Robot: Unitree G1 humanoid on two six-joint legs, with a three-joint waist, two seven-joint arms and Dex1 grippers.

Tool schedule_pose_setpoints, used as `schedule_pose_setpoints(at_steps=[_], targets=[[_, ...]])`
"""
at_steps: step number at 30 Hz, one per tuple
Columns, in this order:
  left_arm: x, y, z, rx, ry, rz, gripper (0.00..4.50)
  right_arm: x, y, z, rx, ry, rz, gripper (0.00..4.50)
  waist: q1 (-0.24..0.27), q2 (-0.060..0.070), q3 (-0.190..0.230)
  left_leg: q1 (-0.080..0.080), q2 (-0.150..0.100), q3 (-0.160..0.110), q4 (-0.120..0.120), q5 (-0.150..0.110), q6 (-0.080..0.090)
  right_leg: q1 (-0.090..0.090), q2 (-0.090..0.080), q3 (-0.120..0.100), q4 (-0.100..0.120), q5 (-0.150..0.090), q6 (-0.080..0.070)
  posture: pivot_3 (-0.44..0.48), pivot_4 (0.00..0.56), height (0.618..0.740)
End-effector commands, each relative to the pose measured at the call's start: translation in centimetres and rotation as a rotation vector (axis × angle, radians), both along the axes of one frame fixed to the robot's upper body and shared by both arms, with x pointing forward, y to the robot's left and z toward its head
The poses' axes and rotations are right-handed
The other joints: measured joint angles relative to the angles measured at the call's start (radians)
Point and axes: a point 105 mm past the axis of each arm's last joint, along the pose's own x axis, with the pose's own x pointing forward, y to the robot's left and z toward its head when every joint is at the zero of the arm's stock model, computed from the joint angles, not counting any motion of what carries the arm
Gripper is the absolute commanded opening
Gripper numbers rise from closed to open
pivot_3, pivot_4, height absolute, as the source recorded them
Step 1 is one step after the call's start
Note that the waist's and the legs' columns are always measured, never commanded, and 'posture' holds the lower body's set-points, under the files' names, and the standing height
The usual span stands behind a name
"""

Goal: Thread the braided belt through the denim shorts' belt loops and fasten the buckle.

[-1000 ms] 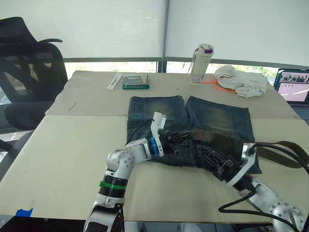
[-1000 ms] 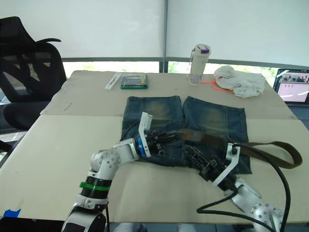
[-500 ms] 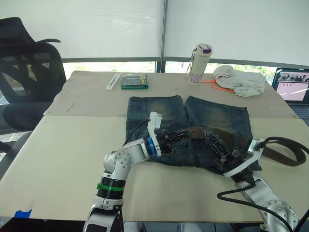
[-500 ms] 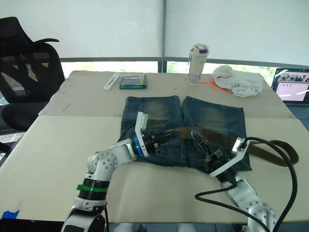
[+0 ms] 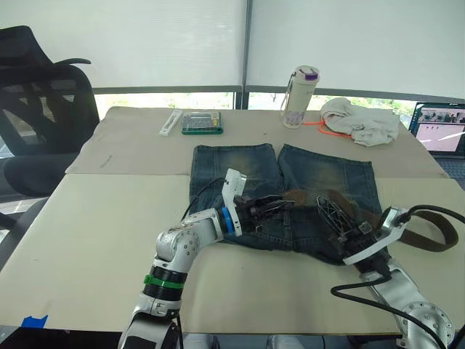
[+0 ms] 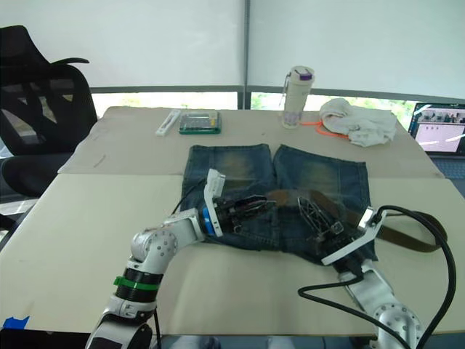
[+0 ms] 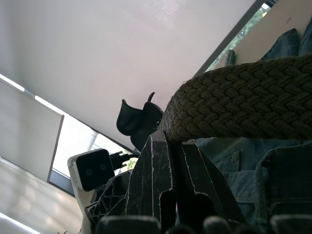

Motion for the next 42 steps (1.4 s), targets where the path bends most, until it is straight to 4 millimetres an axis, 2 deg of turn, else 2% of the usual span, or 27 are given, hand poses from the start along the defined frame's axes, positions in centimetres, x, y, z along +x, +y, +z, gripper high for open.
schedule_pose_setpoints(at_steps=[1, 4, 5, 9, 13, 20, 28, 34, 37, 42], targets=[[-0.3, 0.7, 0.3, 0.132, -0.247, 0.002, 3.41, 0.2, -1.5, -0.3, -0.062, 0.015, -0.083, 0.0, -0.001, 0.0, 0.0, 0.0, 0.0, 0.0, 0.0, 0.0, 0.0, 0.0, 0.0, 0.0, 0.0, 0.0, 0.0, 0.0, 0.15, 0.737], [0.0, 2.0, -0.4, 0.245, -0.376, 0.013, 4.39, 1.0, -2.9, -1.9, -0.113, 0.099, -0.169, 0.0, 0.0, 0.0, 0.0, 0.0, 0.0, 0.001, 0.0, 0.0, 0.0, 0.0, 0.0, 0.0, 0.0, 0.0, 0.0, 0.0, 0.15, 0.737], [0.1, 2.3, -0.4, 0.256, -0.403, 0.018, 4.48, 1.3, -3.2, -2.4, -0.128, 0.123, -0.193, 0.0, 0.001, 0.0, 0.0, 0.0, 0.0, 0.001, 0.0, 0.0, 0.0, 0.0, 0.0, 0.0, 0.0, 0.0, 0.0, 0.0, 0.15, 0.737], [0.2, 3.0, -0.2, 0.266, -0.454, 0.023, 4.48, 2.1, -3.6, -3.5, -0.175, 0.184, -0.235, 0.0, 0.003, 0.0, 0.0, 0.0, 0.0, 0.001, 0.0, 0.0, 0.0, 0.0, -0.001, 0.0, 0.0, 0.0, 0.0, 0.0, 0.15, 0.737], [0.5, 3.3, -0.3, 0.278, -0.463, 0.039, 4.48, 2.4, -2.8, -4.0, -0.195, 0.207, -0.209, 0.0, 0.0, 0.0, 0.0, 0.0, 0.001, 0.001, 0.0, 0.0, -0.001, 0.0, 0.0, 0.0, 0.0, 0.0, 0.0, 0.0, 0.15, 0.737], [1.2, 4.0, -1.2, 0.317, -0.453, 0.076, 4.48, 2.5, -0.9, -3.3, -0.152, 0.177, -0.13, 0.0, -0.002, 0.0, 0.0, 0.0, 0.001, 0.001, 0.0, 0.0, 0.0, 0.0, 0.0, 0.0, 0.0, 0.0, 0.0, 0.0, 0.15, 0.737], [1.1, 4.1, -1.5, 0.315, -0.441, 0.083, 4.48, 2.7, 0.4, -3.7, -0.171, 0.188, -0.085, 0.0, -0.003, 0.0, 0.0, 0.001, 0.002, 0.001, 0.0, 0.0, 0.0, 0.0, 0.0, 0.0, 0.0, 0.0, 0.0, 0.0, 0.15, 0.737], [1.1, 4.2, -1.5, 0.318, -0.442, 0.089, 4.48, 2.6, 0.1, -2.7, -0.061, 0.158, -0.072, 0.0, -0.004, 0.0, 0.0, 0.001, 0.002, 0.001, -0.001, 0.0, -0.001, 0.0, 0.0, 0.0, 0.001, 0.0, 0.0, 0.0, 0.15, 0.737], [1.2, 4.3, -1.5, 0.318, -0.441, 0.094, 4.48, 2.2, -0.7, -2.1, -0.017, 0.144, -0.082, 0.0, -0.003, 0.0, 0.0, 0.001, 0.002, 0.001, -0.001, 0.0, -0.001, 0.0, 0.0, 0.0, 0.0, 0.0, 0.0, 0.0, 0.15, 0.737], [1.3, 4.3, -1.5, 0.317, -0.44, 0.093, 4.48, 2.0, -0.8, -2.5, -0.023, 0.165, -0.08, 0.0, -0.002, 0.001, 0.0, 0.001, 0.002, 0.001, -0.001, 0.0, 0.0, 0.0, 0.0, 0.0, 0.0, 0.0, 0.0, 0.0, 0.15, 0.737]])
